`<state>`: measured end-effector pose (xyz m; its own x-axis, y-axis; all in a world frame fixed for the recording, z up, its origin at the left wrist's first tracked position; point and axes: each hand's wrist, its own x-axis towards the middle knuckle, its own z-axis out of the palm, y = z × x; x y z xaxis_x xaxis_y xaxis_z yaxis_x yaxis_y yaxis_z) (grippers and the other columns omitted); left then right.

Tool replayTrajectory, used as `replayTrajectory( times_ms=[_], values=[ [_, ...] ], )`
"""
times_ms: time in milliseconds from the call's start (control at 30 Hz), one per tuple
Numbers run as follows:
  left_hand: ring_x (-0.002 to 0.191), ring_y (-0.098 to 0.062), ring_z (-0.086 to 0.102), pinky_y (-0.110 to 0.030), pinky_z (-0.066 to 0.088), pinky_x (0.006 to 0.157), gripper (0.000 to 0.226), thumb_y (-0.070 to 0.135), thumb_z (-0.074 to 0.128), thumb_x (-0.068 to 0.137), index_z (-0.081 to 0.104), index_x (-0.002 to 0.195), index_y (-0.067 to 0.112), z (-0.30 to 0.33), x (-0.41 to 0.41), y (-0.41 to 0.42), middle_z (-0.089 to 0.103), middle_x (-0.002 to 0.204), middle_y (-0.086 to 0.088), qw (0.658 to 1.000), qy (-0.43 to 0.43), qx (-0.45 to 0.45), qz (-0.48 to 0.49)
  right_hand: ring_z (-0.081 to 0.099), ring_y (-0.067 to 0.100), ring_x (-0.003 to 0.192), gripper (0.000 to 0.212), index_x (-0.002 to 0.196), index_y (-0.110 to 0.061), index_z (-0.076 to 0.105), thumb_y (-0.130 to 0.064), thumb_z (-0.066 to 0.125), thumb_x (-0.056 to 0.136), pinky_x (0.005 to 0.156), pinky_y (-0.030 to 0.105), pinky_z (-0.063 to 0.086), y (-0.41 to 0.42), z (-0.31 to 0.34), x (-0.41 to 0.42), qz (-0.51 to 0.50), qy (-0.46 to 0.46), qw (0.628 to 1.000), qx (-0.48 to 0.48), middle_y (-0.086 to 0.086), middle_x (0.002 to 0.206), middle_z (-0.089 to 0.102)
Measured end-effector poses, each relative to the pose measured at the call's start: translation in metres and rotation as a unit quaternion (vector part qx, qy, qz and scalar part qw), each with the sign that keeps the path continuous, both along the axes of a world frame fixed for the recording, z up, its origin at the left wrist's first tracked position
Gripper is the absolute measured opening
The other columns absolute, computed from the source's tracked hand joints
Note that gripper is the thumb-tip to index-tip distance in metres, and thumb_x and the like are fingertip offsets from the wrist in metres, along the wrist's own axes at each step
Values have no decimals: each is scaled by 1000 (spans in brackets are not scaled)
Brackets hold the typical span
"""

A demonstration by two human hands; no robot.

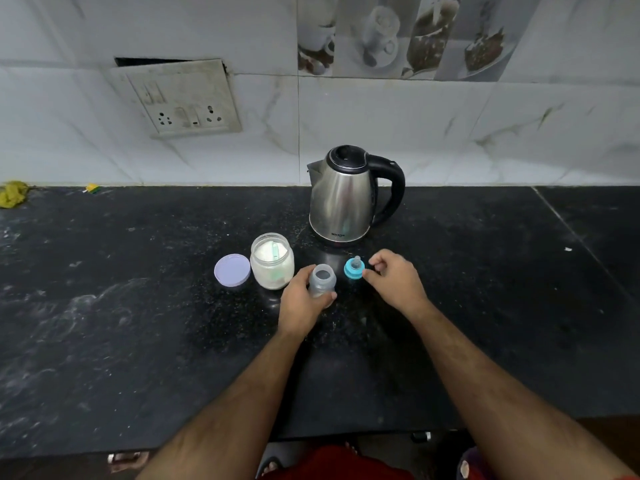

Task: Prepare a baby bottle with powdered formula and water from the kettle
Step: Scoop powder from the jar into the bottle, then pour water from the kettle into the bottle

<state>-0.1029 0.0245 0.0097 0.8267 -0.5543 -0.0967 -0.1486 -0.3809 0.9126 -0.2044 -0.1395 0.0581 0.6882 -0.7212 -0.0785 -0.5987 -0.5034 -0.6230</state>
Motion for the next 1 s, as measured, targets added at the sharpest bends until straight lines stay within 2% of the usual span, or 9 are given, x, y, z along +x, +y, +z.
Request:
replayTrajectory(
  times_ms=[200, 400, 500, 600, 667, 800, 900, 1000],
  values=[
    [98, 1, 60, -10, 41, 81, 50, 16, 83, 74, 58, 115, 31, 1, -3, -18, 64, 102, 22, 1000, 3, -18, 24, 60, 18, 103, 44, 122, -17, 60, -33, 75, 84, 90, 35, 49, -50, 22, 18, -25, -74, 997, 0, 2, 114, 62],
    [99, 2, 60, -19, 45, 89, 56, 20, 85, 72, 59, 121, 27, -6, -3, -29, 66, 107, 19, 999, -6, -10, 51, 57, 25, 116, 71, 137, -17, 44, -28, 81, 78, 101, 40, 47, -109, 28, 45, -85, -154, 979, 106, 8, 126, 56],
    [98, 4, 60, -12, 42, 83, 56, 20, 85, 73, 59, 121, 27, -6, -3, -31, 66, 109, 18, 999, -6, -3, 54, 53, 27, 124, 81, 144, -18, 35, -20, 82, 78, 105, 39, 44, -133, 25, 61, -86, -163, 969, 164, 13, 137, 50],
    [99, 4, 60, -5, 40, 76, 54, 20, 85, 72, 59, 119, 28, -5, -3, -32, 67, 108, 18, 998, -6, 3, 55, 54, 24, 118, 79, 146, -14, 33, -9, 77, 81, 98, 32, 43, -149, 23, 77, -74, -178, 958, 212, 6, 123, 55],
    [100, 6, 61, -4, 41, 76, 52, 20, 85, 72, 60, 117, 30, -4, -2, -32, 67, 107, 19, 999, -4, 4, 54, 57, 21, 109, 71, 142, -12, 37, -4, 74, 82, 90, 28, 43, -156, 22, 85, -64, -184, 953, 233, 3, 111, 57],
    [101, 3, 63, -13, 44, 84, 50, 16, 84, 71, 58, 108, 37, -8, 1, -34, 69, 106, 18, 999, 11, 0, 51, 58, 19, 95, 37, 114, -8, 57, 1, 69, 80, 67, 21, 44, -161, 16, 101, -46, -203, 949, 236, 6, 101, 61],
    [100, -1, 65, -20, 48, 89, 48, 15, 83, 69, 58, 104, 37, -11, 5, -37, 70, 105, 15, 998, 29, -1, 50, 60, 19, 84, 21, 94, -10, 64, 3, 66, 78, 64, 23, 46, -160, 11, 112, -59, -223, 939, 255, 1, 83, 63],
    [98, -1, 65, -22, 50, 89, 47, 16, 82, 69, 58, 105, 35, -10, 7, -38, 70, 104, 14, 998, 37, 5, 43, 60, 17, 75, 17, 78, -15, 63, 2, 66, 76, 67, 26, 49, -160, 4, 117, -85, -244, 930, 262, 0, 74, 63]
  ],
)
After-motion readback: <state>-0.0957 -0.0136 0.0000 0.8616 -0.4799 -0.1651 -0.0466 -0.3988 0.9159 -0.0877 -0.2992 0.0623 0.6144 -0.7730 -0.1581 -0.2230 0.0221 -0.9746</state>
